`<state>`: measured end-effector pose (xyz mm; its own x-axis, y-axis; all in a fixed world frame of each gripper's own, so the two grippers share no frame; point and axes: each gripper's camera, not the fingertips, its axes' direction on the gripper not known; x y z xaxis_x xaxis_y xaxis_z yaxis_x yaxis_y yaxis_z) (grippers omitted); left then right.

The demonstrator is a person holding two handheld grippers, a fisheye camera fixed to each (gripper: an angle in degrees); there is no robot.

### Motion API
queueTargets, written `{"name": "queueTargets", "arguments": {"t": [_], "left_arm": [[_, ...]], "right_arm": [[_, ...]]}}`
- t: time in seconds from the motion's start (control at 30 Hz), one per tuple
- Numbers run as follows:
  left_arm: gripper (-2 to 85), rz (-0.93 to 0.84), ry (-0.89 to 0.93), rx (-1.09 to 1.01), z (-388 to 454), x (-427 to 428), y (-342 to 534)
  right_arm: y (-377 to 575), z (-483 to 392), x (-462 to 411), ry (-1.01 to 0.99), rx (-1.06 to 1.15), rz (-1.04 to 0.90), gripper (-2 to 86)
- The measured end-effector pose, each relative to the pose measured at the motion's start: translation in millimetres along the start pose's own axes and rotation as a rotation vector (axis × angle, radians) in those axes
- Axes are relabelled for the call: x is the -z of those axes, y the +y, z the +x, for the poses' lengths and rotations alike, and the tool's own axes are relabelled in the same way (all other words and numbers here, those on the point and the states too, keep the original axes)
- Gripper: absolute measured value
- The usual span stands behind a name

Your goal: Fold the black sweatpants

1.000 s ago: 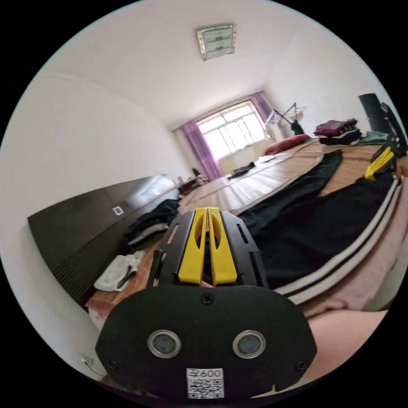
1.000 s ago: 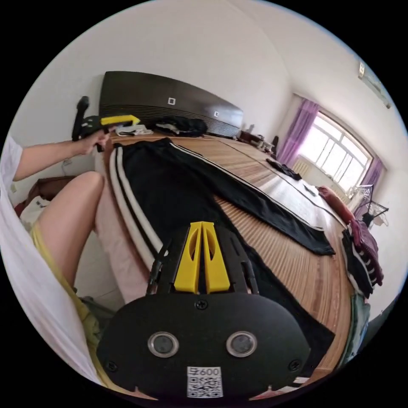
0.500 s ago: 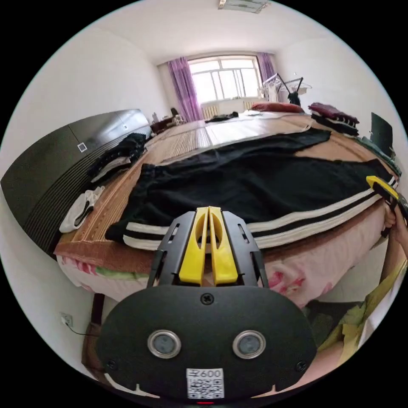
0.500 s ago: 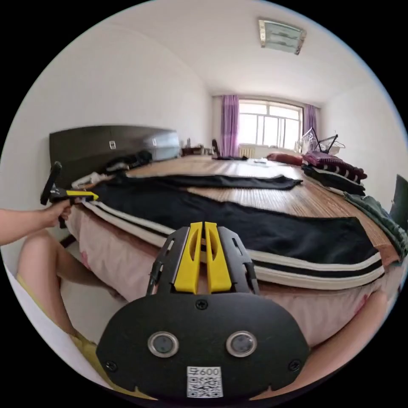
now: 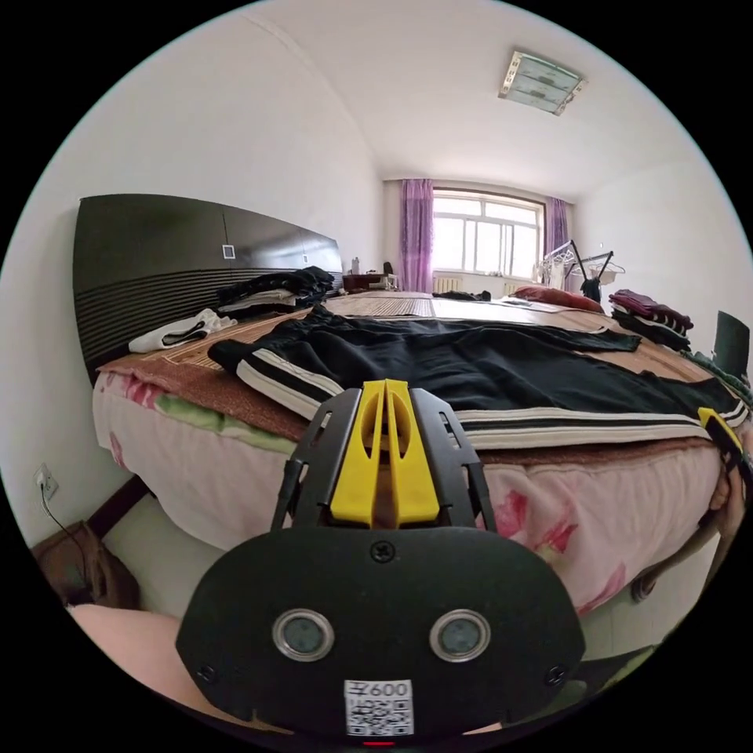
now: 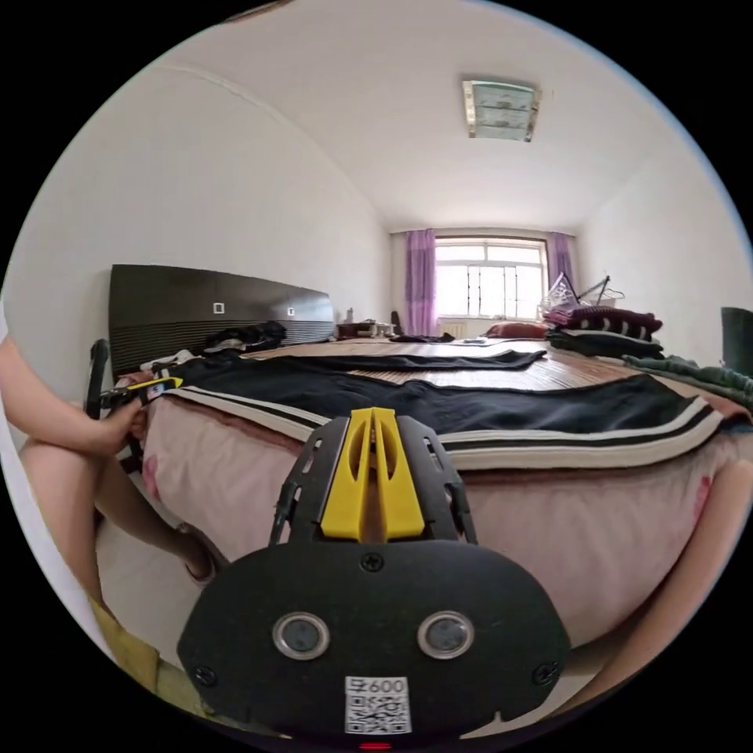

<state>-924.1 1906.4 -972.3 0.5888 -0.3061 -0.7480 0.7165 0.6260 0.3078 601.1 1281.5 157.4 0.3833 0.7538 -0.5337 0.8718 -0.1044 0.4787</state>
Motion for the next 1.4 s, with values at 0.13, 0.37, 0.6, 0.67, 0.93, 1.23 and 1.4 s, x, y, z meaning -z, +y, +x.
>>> {"name": "queueTargets", "arguments": {"t": [0.13,0.37,0.6,0.67,0.93,1.23,1.4], "left_arm": [[0.8,0.0,0.021,0.005,-26.5,5.3,0.2],[0.9,0.014,0.044,0.02,-71.4,13.1,3.5],[0.9,0.01,0.054,0.018,-104.9,17.4,2.0],[0.9,0.011,0.055,0.013,-111.4,17.9,1.9],[0.9,0.02,0.051,0.007,-133.6,16.8,3.3],[0.8,0.016,0.049,0.013,-148.6,7.6,2.9],[0.9,0.015,0.047,0.028,-152.5,-2.0,3.3]], "right_arm": [[-61.0,2.5,-31.8,0.088,-0.051,-0.22,-0.8],[-186.6,55.4,-139.1,-0.216,-0.055,-0.537,-0.8],[-207.8,127.9,-256.0,-0.221,-0.207,-0.753,-0.9],[-212.0,167.2,-261.9,-0.25,-0.325,-0.757,-0.9],[-224.6,269.4,-230.8,0.038,-0.37,-0.716,-0.9],[-235.2,343.4,-182.6,0.349,-0.24,-0.702,-0.8],[-229.0,308.2,-164.3,0.388,-0.196,-0.588,-0.9]]}}
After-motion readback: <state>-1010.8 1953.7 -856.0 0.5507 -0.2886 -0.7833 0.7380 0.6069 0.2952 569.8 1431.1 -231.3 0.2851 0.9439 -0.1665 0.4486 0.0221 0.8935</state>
